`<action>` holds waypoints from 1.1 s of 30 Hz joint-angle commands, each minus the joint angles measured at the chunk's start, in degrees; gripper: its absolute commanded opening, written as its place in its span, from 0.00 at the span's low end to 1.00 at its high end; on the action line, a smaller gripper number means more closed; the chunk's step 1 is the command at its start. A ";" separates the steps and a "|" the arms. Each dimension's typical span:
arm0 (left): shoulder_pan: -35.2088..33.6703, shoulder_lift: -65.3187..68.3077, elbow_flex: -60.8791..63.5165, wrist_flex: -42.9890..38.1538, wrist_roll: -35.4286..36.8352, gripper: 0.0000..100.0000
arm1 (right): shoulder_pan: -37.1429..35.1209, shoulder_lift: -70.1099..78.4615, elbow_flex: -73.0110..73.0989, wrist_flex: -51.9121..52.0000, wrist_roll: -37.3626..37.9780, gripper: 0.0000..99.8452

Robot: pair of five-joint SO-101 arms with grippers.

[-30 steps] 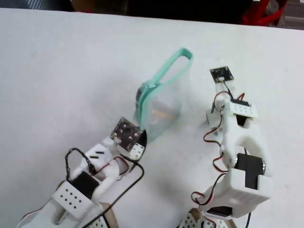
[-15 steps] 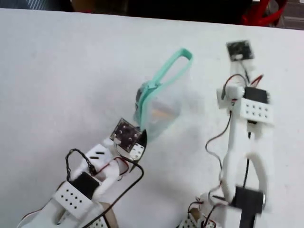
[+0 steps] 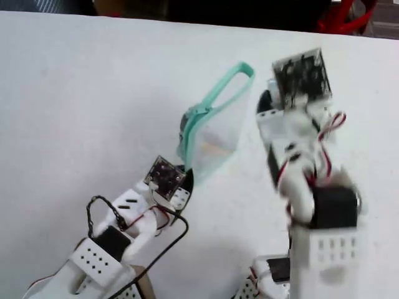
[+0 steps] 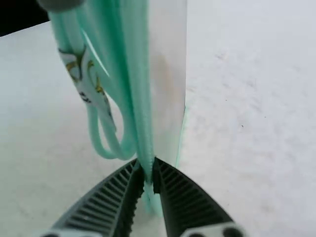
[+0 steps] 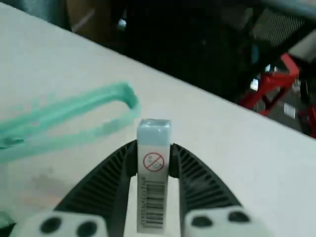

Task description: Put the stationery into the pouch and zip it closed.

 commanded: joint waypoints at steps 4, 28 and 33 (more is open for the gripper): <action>0.84 -0.40 -0.70 -2.02 -0.26 0.02 | -9.10 -6.02 -2.37 -7.34 -1.67 0.02; 0.84 -0.40 -0.70 -2.02 -0.26 0.02 | -9.80 7.96 2.20 -21.93 -10.20 0.02; 0.84 -0.40 -0.70 -2.02 -0.26 0.02 | -10.07 7.87 8.00 -29.23 -10.20 0.02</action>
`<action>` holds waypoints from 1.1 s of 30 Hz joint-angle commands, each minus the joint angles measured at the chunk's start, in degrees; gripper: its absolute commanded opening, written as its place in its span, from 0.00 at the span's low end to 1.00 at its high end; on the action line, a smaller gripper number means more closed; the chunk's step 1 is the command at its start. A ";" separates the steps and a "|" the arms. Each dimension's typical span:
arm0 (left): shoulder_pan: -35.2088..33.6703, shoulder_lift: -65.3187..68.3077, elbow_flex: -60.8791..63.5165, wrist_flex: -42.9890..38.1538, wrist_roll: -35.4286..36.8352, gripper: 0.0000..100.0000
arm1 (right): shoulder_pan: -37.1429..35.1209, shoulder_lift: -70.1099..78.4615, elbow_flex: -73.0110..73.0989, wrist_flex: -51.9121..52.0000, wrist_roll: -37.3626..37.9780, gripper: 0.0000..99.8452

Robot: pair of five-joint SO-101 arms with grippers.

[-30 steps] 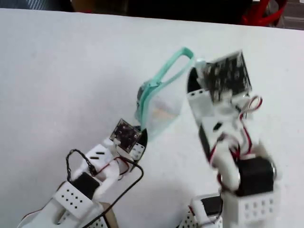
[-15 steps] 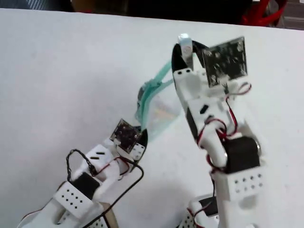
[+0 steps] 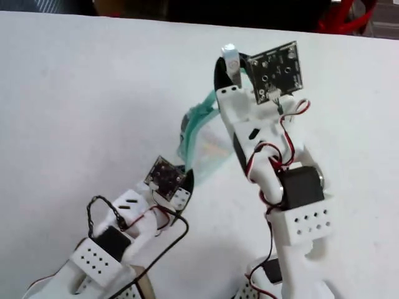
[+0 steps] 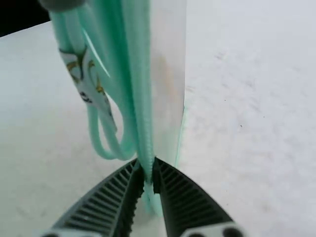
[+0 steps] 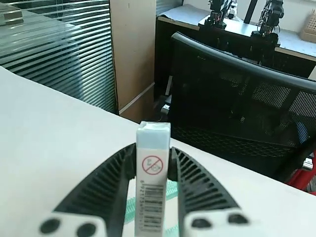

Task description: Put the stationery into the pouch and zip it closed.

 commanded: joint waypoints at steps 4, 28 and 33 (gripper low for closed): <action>0.66 -0.40 -0.70 -2.02 -0.26 0.02 | -0.40 0.13 3.69 -5.14 -0.44 0.02; 0.66 -0.40 -0.70 -2.02 -0.26 0.02 | -0.04 -0.40 7.74 -4.35 -0.44 0.18; 0.66 -0.40 -0.70 -2.02 -0.26 0.02 | -0.31 -0.48 7.65 -3.74 -0.44 0.17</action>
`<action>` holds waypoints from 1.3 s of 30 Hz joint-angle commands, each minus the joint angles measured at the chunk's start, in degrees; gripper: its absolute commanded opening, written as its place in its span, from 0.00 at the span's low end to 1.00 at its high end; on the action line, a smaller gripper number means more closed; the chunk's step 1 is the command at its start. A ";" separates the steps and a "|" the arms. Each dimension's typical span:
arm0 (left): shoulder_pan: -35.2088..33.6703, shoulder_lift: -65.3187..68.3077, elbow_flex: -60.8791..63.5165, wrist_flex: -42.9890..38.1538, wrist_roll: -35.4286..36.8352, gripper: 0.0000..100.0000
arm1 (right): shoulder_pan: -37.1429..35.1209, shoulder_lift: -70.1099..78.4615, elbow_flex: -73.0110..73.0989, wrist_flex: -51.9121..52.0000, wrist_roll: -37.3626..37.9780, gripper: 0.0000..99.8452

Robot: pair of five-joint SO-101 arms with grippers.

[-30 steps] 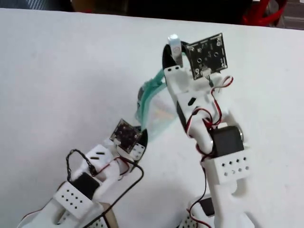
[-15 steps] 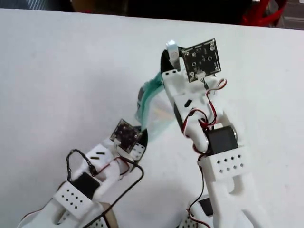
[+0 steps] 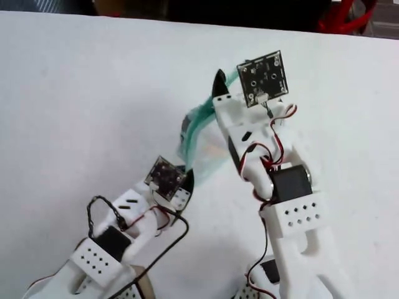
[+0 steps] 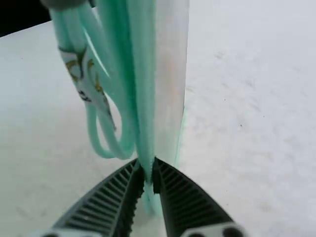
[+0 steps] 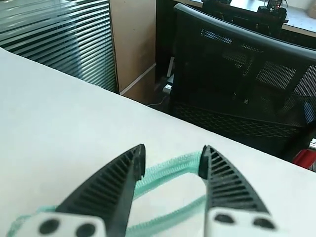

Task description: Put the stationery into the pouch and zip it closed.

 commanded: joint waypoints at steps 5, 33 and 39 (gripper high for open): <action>0.57 -0.40 -0.70 -2.02 -0.26 0.02 | -0.31 -0.48 -0.62 0.22 -0.26 0.17; 0.57 -0.40 -0.62 -2.02 -0.44 0.02 | -14.20 15.25 -48.09 51.91 7.91 0.17; 0.57 -0.40 -0.62 -2.02 -0.53 0.02 | -14.81 19.38 -51.87 56.13 9.49 0.17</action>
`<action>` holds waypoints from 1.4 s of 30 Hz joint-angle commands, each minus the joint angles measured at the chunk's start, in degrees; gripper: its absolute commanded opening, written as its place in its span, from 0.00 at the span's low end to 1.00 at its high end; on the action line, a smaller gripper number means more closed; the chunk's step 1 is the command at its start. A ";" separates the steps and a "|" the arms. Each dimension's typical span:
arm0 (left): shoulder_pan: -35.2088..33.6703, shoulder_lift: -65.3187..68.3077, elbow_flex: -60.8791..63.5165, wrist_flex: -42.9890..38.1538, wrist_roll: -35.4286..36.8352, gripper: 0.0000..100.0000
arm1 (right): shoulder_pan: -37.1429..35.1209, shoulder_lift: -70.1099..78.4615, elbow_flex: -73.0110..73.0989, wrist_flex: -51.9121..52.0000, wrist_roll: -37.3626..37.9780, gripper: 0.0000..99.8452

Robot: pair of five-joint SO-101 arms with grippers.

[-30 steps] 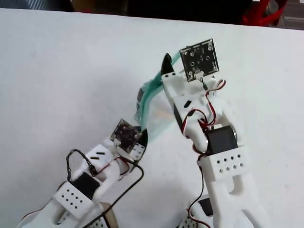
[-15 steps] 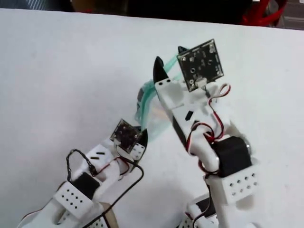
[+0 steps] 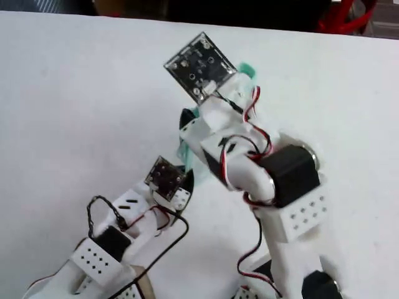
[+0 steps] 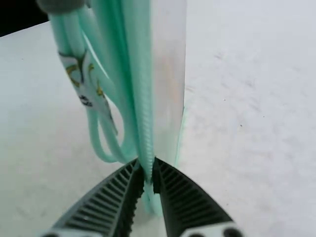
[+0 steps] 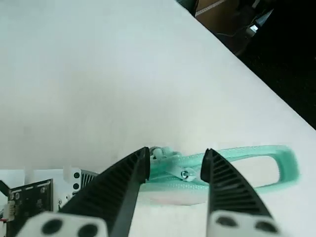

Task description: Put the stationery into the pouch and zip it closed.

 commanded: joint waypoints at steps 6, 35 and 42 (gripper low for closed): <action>0.57 -0.40 -0.62 -2.02 -0.53 0.02 | -0.57 0.66 -2.73 2.42 1.05 0.17; 0.57 -0.40 -0.62 -1.93 -0.44 0.02 | 7.69 1.45 4.22 -4.88 0.88 0.02; 0.48 -0.40 -1.14 -2.11 -0.35 0.10 | 9.10 1.19 6.51 -4.88 0.88 0.02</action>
